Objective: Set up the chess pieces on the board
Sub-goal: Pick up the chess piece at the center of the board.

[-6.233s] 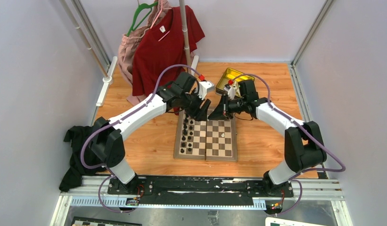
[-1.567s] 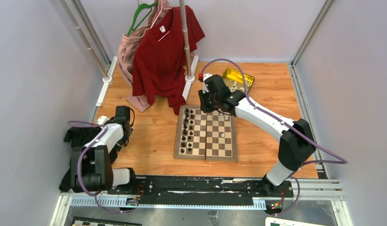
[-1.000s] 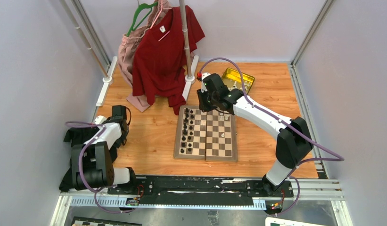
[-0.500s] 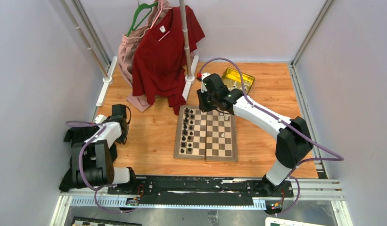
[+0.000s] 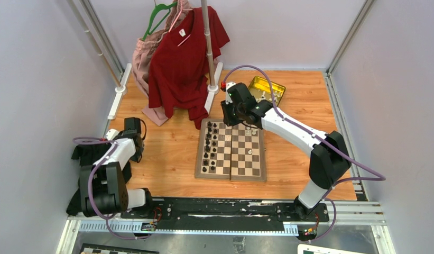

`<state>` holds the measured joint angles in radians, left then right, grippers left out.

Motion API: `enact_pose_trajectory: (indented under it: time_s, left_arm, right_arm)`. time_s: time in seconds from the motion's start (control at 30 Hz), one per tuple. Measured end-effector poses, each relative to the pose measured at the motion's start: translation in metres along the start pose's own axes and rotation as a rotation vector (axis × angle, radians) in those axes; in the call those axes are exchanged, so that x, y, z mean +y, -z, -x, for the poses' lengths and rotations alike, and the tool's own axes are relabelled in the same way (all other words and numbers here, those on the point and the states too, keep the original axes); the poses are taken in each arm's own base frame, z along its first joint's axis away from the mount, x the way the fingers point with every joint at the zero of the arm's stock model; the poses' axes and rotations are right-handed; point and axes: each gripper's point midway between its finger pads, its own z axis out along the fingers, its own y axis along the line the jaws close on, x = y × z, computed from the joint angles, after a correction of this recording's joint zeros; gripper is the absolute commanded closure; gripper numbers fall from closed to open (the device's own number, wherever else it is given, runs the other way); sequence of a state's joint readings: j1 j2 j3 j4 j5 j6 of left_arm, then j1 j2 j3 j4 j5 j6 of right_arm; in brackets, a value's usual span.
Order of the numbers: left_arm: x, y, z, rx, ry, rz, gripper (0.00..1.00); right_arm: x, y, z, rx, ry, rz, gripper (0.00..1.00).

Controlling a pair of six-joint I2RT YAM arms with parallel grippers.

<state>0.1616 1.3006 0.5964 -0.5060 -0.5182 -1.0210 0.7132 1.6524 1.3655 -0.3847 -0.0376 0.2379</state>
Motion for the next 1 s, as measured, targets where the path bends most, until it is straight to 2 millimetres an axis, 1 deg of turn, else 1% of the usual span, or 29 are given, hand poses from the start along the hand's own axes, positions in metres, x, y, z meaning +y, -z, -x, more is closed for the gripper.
enact_pose_trajectory:
  time_s: [0.27,0.37,0.5,0.57,0.73,0.83,1.0]
  left_arm:
    - [-0.005,0.017,0.010,-0.018,-0.013,-0.074,1.00]
    - [-0.010,0.025,0.016,-0.026,-0.035,-0.115,1.00]
    - [-0.022,0.042,0.026,-0.052,-0.078,-0.193,1.00]
    - [-0.028,0.052,0.029,-0.076,-0.116,-0.238,1.00]
    - [-0.051,0.084,0.030,-0.133,-0.234,-0.368,1.00]
    - [-0.062,0.098,0.030,-0.156,-0.296,-0.422,1.00]
    - [-0.080,0.116,0.029,-0.180,-0.379,-0.502,1.00]
  right_arm:
    - [-0.003,-0.001,0.000,-0.001,-0.005,-0.005,0.76]
    - [-0.006,-0.003,-0.003,0.002,-0.008,-0.009,0.76]
    - [-0.010,-0.003,-0.006,0.004,-0.013,-0.017,0.76]
    - [-0.013,-0.001,-0.004,-0.002,-0.018,-0.024,0.76]
    - [-0.027,0.011,0.011,-0.060,-0.042,-0.046,0.76]
    - [-0.036,0.017,0.019,-0.094,-0.061,-0.057,0.76]
    - [-0.052,0.022,0.020,-0.117,-0.087,-0.081,0.76]
